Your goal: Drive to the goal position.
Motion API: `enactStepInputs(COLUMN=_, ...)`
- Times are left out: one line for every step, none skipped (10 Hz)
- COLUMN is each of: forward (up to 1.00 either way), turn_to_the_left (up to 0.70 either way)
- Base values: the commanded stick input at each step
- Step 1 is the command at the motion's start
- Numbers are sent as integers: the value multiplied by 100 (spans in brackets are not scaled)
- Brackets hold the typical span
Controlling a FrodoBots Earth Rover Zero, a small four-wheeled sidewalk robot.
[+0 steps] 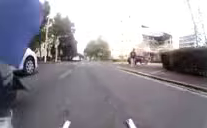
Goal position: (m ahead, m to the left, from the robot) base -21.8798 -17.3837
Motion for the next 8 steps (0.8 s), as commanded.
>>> enactStepInputs(forward=70, turn_to_the_left=-14)
enactStepInputs(forward=70, turn_to_the_left=-14)
enactStepInputs(forward=70, turn_to_the_left=-14)
enactStepInputs(forward=70, turn_to_the_left=-14)
enactStepInputs(forward=70, turn_to_the_left=-14)
enactStepInputs(forward=70, turn_to_the_left=-14)
enactStepInputs(forward=70, turn_to_the_left=-14)
enactStepInputs(forward=70, turn_to_the_left=-14)
